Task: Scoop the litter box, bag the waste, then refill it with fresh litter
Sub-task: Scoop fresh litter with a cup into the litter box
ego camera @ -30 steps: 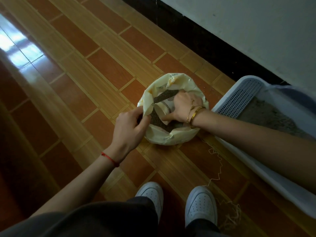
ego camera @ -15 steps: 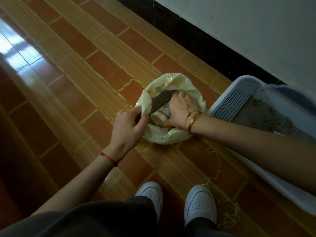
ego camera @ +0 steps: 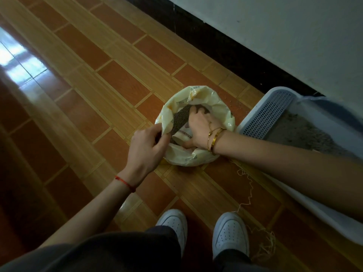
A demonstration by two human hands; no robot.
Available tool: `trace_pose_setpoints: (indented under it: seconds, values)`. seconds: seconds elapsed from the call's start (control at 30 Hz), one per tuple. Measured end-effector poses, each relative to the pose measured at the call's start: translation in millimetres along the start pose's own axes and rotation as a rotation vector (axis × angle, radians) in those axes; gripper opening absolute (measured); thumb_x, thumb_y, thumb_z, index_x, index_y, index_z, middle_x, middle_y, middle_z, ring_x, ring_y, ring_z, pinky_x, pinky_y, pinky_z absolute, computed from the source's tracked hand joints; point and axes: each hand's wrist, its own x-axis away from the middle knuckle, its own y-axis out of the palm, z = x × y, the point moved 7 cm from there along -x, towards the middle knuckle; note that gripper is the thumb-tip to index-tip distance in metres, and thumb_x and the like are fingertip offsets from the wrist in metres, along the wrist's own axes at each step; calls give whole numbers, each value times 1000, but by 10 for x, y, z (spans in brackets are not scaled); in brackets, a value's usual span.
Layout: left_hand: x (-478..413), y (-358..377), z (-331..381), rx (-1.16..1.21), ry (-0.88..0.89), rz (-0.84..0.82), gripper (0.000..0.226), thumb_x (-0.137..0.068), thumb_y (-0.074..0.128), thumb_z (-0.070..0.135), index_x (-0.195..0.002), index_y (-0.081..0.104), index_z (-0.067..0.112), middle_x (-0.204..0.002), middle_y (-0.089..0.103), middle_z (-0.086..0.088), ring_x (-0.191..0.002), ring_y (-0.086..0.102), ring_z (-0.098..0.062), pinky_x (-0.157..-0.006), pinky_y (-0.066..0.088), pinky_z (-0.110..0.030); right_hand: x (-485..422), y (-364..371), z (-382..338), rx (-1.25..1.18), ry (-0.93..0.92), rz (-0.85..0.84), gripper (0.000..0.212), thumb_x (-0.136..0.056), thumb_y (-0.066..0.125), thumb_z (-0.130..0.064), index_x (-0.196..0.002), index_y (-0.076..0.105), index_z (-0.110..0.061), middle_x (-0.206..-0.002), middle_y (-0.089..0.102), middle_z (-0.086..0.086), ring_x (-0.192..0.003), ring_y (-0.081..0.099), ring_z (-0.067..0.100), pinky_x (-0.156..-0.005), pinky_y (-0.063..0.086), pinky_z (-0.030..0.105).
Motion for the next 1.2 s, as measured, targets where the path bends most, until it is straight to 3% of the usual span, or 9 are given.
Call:
trace_pose_setpoints:
  seconds: [0.2, 0.33, 0.4, 0.47, 0.57, 0.73, 0.93, 1.1, 1.2]
  values:
    - [9, 1, 13, 12, 14, -20, 30, -92, 50, 24, -69, 60, 9, -50, 50, 0, -40, 43, -14, -40, 33, -28, -19, -104, -5, 82, -4, 94, 106, -57, 81, -57, -131, 30, -2, -126, 44, 23, -110, 53, 32, -89, 50, 38]
    - [19, 8, 21, 12, 24, -10, 29, -92, 51, 23, -69, 61, 7, -49, 50, 1, -42, 45, -17, -39, 32, -24, 62, -179, -108, 302, -24, 176, 96, -69, 78, -46, -132, 27, 6, -125, 43, 28, -101, 57, 35, -80, 52, 35]
    - [26, 12, 27, 23, 27, -5, 29, -92, 52, 22, -68, 60, 8, -49, 47, 5, -42, 45, -14, -40, 30, -20, 55, -167, -143, 368, -23, 173, 83, -80, 71, -37, -132, 26, 9, -122, 43, 31, -97, 59, 38, -76, 54, 38]
    - [25, 5, 19, 22, 23, 6, 29, -91, 52, 21, -68, 60, 7, -50, 47, 2, -42, 42, -15, -40, 31, -25, 34, -157, -138, 401, -7, 159, 76, -83, 68, -33, -131, 27, 10, -119, 44, 33, -93, 60, 37, -72, 55, 38]
    - [36, 1, 40, 17, 35, 13, 29, -91, 53, 21, -67, 59, 7, -49, 45, 4, -42, 41, -14, -41, 29, -23, 13, -88, -114, 412, -7, 70, 88, -77, 73, -39, -132, 25, 10, -120, 43, 34, -93, 60, 36, -71, 56, 37]
    - [48, -5, 94, 31, 63, 0, 30, -93, 52, 20, -66, 57, 10, -49, 42, 11, -46, 46, -16, -40, 29, -17, 0, -15, -119, 319, -39, 38, 100, -67, 79, -48, -132, 26, 6, -125, 43, 28, -99, 60, 32, -76, 56, 38]
    - [63, -20, 196, 52, 101, -20, 30, -91, 48, 28, -63, 49, 20, -46, 31, 16, -43, 44, -6, -41, 27, -11, 86, 74, -161, 207, -104, 10, 78, -68, 80, -38, -124, 39, -2, -122, 46, 18, -97, 61, 27, -67, 49, 33]
    - [51, 4, 129, -8, 59, -14, 30, -87, 50, 26, -60, 50, 13, -46, 34, 14, -43, 41, -11, -41, 25, -15, 106, 100, -77, -36, -101, -41, 65, -72, 74, -39, -119, 45, -5, -118, 52, 16, -102, 58, 30, -72, 44, 32]
    - [79, 12, 147, 6, 71, -23, 26, -89, 51, 23, -64, 54, 14, -47, 37, 15, -44, 45, -7, -41, 29, -12, 94, 165, 23, -227, -22, -160, 62, -69, 74, -55, -103, 52, -8, -96, 59, 7, -89, 60, 23, -66, 44, 26]
